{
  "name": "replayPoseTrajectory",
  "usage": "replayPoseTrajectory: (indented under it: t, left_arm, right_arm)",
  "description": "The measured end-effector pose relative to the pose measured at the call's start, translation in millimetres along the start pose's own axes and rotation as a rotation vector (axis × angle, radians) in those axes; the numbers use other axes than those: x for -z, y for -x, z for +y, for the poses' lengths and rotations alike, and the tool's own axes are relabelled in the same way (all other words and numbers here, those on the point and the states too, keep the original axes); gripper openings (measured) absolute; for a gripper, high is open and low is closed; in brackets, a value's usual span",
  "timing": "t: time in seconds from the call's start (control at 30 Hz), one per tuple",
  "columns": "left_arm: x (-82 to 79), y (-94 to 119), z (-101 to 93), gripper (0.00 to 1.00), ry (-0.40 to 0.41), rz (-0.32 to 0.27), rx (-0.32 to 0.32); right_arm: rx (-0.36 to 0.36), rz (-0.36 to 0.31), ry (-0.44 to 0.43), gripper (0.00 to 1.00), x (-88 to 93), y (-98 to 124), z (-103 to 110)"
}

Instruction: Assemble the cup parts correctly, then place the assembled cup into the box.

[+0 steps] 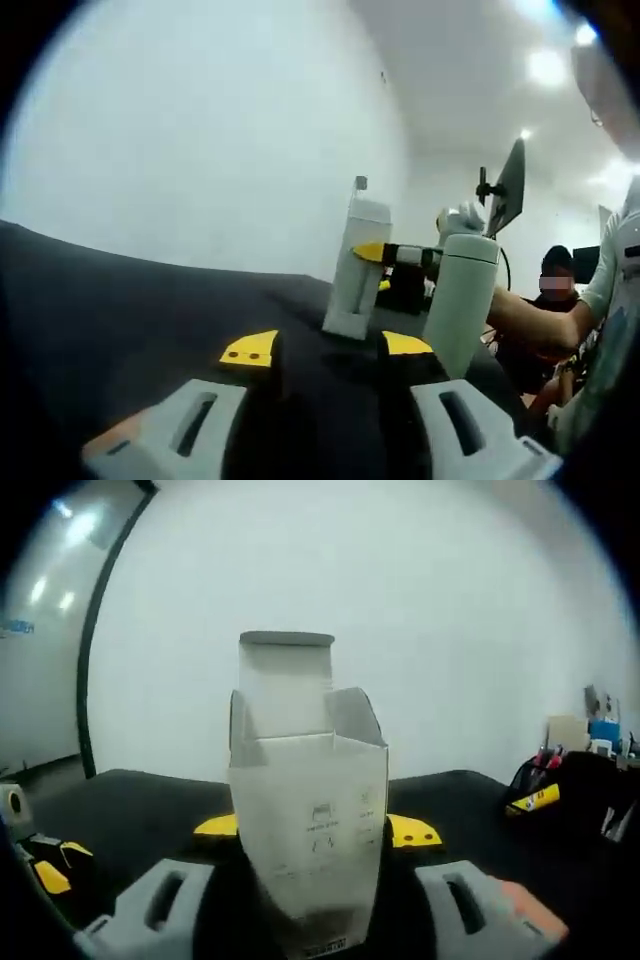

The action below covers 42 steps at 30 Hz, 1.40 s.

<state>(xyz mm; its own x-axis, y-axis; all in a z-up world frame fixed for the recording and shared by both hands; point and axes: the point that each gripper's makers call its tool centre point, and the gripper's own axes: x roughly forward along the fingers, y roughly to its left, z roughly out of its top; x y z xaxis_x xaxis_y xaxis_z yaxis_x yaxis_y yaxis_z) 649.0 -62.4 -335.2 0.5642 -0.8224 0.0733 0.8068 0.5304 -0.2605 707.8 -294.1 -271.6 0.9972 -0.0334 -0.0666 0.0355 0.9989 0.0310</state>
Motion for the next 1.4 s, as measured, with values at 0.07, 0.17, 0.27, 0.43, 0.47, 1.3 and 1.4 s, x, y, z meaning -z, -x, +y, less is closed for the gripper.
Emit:
replayPoseTrajectory:
  t: [0.07, 0.17, 0.27, 0.43, 0.47, 1.3, 1.4]
  left_arm:
    - [-0.4, 0, 1.7, 0.34, 0.000, 0.000, 0.001]
    - [-0.4, 0, 0.9, 0.34, -0.001, -0.001, 0.003]
    - [-0.3, -1, 0.7, 0.34, -0.002, 0.000, 0.003]
    - [0.5, -1, -0.7, 0.34, -0.004, 0.003, 0.003]
    - [0.4, -1, -1.0, 0.34, -0.003, 0.002, 0.002]
    - [0.1, -1, 8.8, 0.34, 0.012, 0.002, -0.025]
    - [-1.4, -1, 5.2, 0.33, 0.020, -0.011, -0.020]
  right_arm:
    - [0.004, -0.010, -0.021, 0.51, 4.5, 3, -1]
    - [-0.008, -0.037, -0.021, 0.51, 4.1, 6, -1]
    - [-0.039, -0.039, -0.037, 0.52, 4.7, 7, 1]
    - [-0.118, -0.021, -0.019, 0.63, 6.6, 9, 11]
    - [-0.136, -0.019, -0.011, 0.63, 6.2, 10, 12]
    - [-1.250, 0.117, 0.090, 0.73, -5.4, 16, -16]
    - [-1.342, 0.103, 0.104, 0.73, -4.8, 16, -6]
